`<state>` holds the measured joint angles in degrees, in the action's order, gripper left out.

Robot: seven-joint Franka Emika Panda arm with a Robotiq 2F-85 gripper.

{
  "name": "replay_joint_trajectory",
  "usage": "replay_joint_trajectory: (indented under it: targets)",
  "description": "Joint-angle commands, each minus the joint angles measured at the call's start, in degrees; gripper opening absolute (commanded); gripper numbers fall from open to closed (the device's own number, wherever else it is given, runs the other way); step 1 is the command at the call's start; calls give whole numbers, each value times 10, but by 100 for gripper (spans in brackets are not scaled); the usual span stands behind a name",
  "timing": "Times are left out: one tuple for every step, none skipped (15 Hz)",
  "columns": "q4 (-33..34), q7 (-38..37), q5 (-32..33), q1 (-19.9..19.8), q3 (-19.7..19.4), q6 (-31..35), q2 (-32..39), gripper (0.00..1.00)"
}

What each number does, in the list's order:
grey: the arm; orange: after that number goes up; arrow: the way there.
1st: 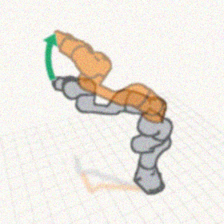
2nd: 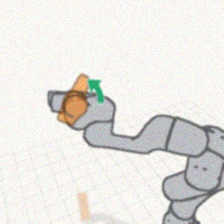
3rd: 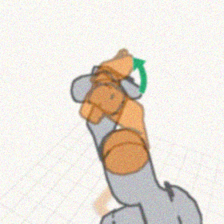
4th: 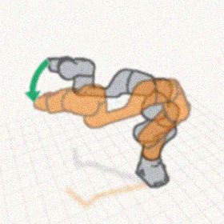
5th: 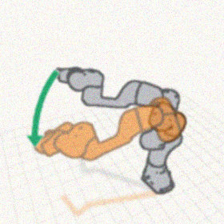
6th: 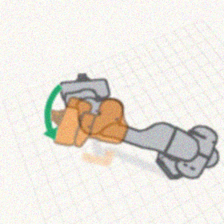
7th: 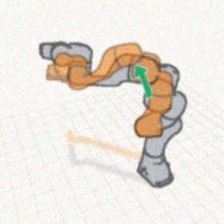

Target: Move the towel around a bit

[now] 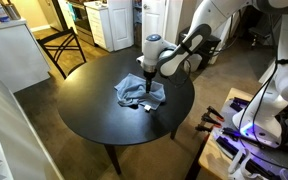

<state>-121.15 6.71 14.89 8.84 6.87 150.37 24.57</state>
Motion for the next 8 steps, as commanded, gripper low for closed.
replay_joint_trajectory:
  targets:
    - [-54,-42,-3,11,-13,55,-36,100]
    - [-17,-18,-4,8,-9,28,-9,100]
    - [-20,-19,-4,8,-10,31,-10,100]
    - [-19,-19,-4,8,-10,31,-9,100]
    - [-18,-19,-4,8,-10,31,-8,100]
    - [-17,-19,-4,8,-10,31,-7,100]
    - [-17,-19,-4,8,-10,31,-7,100]
    - [-17,-19,-4,8,-10,31,-7,100]
